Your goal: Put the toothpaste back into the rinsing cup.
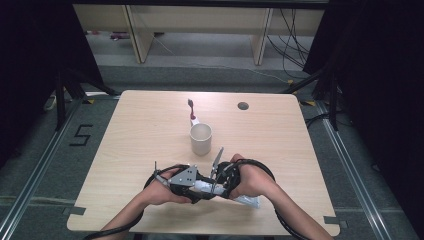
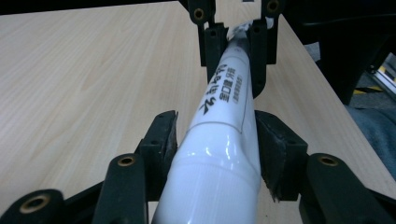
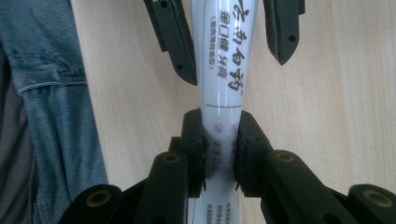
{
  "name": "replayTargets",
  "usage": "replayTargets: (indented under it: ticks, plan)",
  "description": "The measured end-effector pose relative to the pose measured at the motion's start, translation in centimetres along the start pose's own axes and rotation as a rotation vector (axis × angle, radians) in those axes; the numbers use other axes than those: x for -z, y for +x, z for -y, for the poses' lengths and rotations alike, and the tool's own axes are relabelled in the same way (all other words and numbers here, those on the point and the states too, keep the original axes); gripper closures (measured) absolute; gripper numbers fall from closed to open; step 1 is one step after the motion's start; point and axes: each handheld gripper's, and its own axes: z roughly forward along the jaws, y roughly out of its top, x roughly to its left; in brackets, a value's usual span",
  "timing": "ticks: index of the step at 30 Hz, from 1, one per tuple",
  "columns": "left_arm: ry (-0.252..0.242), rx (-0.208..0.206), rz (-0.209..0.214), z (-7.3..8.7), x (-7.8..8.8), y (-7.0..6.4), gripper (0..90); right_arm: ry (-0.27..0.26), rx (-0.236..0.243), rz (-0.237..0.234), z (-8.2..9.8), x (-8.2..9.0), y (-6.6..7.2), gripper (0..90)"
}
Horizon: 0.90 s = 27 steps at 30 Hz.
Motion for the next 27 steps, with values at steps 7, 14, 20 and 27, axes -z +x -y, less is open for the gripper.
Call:
replayTargets:
  ticks: [7, 14, 20, 27]
  plan:
    - [-0.007, -0.001, 0.032, -0.13, 0.04, -0.04, 59.1, 0.005, 0.034, 0.002, -0.06, -0.03, 0.01, 76.5]
    - [-0.014, -0.003, 0.051, -0.16, 0.12, -0.17, 62.2, 0.018, 0.038, -0.013, -0.21, 0.0, 0.11, 76.3]
    - [-0.019, 0.015, 0.057, -0.49, 0.22, -0.56, 65.4, 0.023, 0.05, -0.027, -0.32, 0.16, 0.09, 75.4]
    - [-0.051, 0.042, 0.055, -0.5, 0.5, -0.64, 68.4, 0.018, 0.057, -0.029, -0.47, 0.55, -0.02, 72.8]
